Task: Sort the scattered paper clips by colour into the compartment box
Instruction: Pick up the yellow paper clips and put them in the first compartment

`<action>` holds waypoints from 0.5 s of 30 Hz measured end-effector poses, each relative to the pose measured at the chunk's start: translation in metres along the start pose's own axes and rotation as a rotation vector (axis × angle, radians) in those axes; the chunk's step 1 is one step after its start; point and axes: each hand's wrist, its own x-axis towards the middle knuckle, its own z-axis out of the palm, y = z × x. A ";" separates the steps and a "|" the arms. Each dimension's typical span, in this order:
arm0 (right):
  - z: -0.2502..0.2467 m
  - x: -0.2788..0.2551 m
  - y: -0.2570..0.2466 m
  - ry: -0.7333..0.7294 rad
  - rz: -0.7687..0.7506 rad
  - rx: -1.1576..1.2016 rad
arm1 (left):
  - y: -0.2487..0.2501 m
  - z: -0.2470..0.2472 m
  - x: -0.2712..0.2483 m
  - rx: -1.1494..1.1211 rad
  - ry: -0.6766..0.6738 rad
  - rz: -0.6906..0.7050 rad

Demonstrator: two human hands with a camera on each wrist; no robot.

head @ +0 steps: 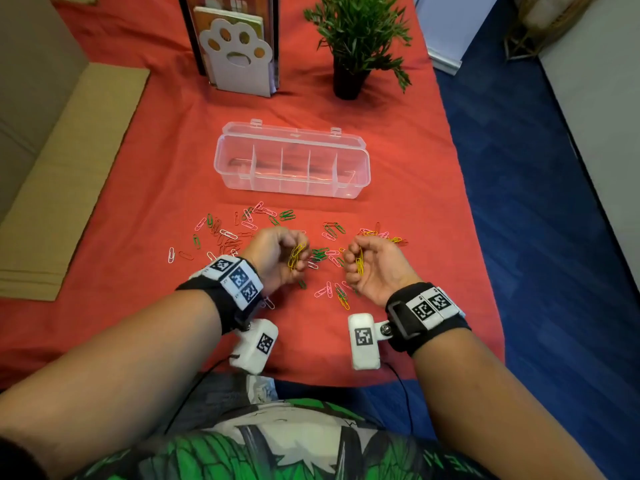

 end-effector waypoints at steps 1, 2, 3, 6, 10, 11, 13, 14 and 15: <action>0.005 0.003 0.000 0.019 0.004 -0.001 | 0.005 -0.005 -0.003 -0.045 -0.010 -0.005; 0.010 0.005 0.000 0.039 -0.002 -0.007 | 0.008 -0.009 -0.005 -0.081 0.002 -0.014; 0.014 0.008 0.000 0.065 -0.012 -0.018 | 0.012 -0.013 -0.006 -0.116 0.027 -0.027; 0.022 0.015 -0.002 0.149 -0.024 -0.082 | 0.027 -0.024 -0.008 -0.167 0.127 -0.039; 0.036 0.023 -0.011 0.170 -0.084 -0.211 | 0.067 -0.038 -0.011 -0.163 0.242 0.043; 0.042 0.025 -0.014 0.180 -0.113 -0.251 | 0.081 -0.042 -0.011 -0.173 0.258 0.086; 0.055 0.028 -0.020 0.208 -0.169 -0.314 | 0.109 -0.046 -0.010 -0.199 0.281 0.160; 0.061 0.030 -0.023 0.215 -0.192 -0.327 | 0.120 -0.047 -0.008 -0.212 0.300 0.187; 0.067 0.032 -0.026 0.217 -0.210 -0.327 | 0.130 -0.048 -0.007 -0.225 0.327 0.215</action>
